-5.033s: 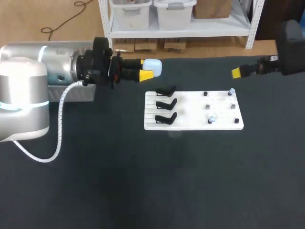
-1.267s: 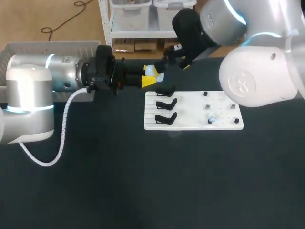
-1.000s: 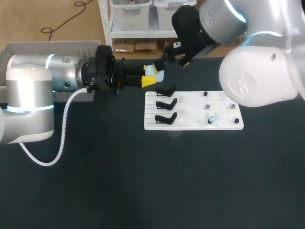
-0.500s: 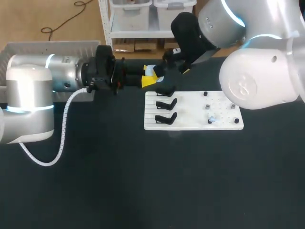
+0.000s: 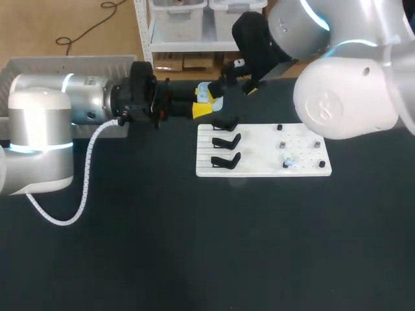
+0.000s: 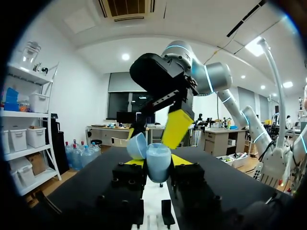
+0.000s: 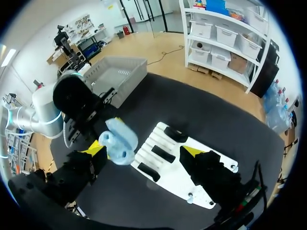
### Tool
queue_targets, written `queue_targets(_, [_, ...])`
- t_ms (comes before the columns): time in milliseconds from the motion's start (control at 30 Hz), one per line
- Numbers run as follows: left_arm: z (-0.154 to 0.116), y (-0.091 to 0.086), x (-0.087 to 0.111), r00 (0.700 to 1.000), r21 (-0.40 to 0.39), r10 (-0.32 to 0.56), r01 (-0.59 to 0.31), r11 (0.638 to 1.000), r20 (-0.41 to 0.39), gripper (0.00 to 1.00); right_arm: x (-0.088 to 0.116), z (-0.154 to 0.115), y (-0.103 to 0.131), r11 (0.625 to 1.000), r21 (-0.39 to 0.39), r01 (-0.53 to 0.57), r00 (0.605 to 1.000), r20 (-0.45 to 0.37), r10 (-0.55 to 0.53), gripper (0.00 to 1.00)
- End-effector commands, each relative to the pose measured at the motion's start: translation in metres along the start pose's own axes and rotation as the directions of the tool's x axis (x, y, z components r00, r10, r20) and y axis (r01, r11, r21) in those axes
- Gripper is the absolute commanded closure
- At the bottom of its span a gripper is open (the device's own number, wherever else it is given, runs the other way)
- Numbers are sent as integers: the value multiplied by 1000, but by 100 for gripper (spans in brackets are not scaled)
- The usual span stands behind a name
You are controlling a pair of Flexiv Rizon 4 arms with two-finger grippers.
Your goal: Pick up each earbud case from the left stands, insert the matching earbuds, close the lid, and place the case in the box.
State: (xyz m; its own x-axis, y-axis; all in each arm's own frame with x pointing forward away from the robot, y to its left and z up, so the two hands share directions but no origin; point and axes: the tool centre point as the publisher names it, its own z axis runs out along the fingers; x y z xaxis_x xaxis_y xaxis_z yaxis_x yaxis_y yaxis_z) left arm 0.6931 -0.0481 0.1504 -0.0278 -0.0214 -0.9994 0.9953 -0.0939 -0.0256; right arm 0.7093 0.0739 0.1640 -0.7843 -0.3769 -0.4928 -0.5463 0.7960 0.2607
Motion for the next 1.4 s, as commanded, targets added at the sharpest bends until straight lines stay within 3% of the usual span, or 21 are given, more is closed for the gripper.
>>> queue_targets(33, [0,0,1,1000,-2,2,-2,1000,2,100,-5,-8,-1,1000,14,0,1000,20,0,0])
queue_targets(200, [0,0,1,1000,-2,2,-2,1000,2,100,-11,-24,-3,999,40,34,997,63,-37,0])
queue_targets(367, [0,0,1,1000,-2,2,-2,1000,2,100,-9,-46,-13,988,100,122,990,55,-128,0])
queue_targets(667, [-4,0,-5,996,0,88,-88,996,16,100,19,-66,-68,961,210,182,980,-118,-160,0])
queue_targets(933, [-4,-1,-5,993,20,112,-113,993,21,100,54,-62,-121,906,371,203,959,-264,-107,0])
queue_targets(1067, [-3,-1,-4,993,25,119,-119,993,16,100,68,-55,-139,888,413,201,953,-293,-80,0])
queue_targets(1400, [-3,-1,-4,993,25,119,-119,993,16,100,97,-30,-174,882,434,186,932,-361,-19,0])
